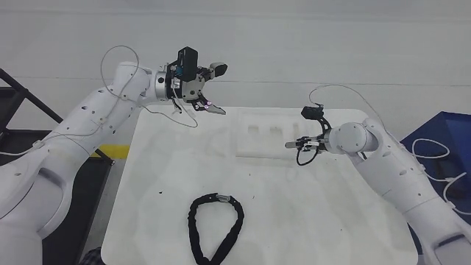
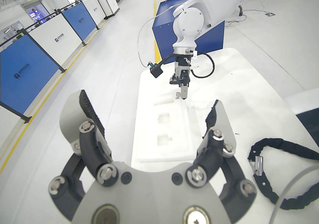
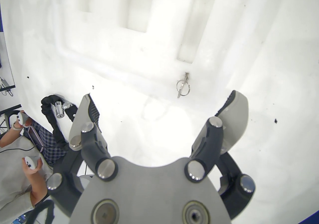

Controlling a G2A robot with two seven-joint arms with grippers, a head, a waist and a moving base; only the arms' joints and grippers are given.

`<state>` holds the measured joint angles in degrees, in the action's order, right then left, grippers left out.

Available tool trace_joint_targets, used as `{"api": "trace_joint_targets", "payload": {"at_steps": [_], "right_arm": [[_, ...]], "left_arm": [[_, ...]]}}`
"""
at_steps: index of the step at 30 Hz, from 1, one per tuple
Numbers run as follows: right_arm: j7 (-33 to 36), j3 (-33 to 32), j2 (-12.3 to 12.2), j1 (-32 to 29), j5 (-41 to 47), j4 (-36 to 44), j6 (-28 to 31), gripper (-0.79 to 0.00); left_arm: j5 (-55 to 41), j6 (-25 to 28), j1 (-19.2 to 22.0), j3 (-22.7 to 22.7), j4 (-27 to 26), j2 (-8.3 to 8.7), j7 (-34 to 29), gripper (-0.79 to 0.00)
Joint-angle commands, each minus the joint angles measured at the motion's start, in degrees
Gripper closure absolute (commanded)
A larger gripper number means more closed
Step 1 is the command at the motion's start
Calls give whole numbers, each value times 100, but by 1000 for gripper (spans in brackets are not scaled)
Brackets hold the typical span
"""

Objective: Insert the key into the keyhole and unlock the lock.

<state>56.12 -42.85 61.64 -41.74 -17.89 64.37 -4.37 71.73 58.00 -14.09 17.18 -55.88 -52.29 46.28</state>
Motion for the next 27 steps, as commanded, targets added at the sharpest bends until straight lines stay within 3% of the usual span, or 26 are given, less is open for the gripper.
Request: {"api": "trace_joint_targets", "payload": {"at_steps": [1,18,27], "right_arm": [[1,43,45,22,13,-63,-194,-785],[-2,71,80,39,15,-111,-271,-785],[413,101,80,114,-513,524,-959,-785]], "left_arm": [[0,0,0,0,0,0,0,-785],[0,0,0,0,0,0,0,-785],[0,0,0,0,0,0,0,-785]]}}
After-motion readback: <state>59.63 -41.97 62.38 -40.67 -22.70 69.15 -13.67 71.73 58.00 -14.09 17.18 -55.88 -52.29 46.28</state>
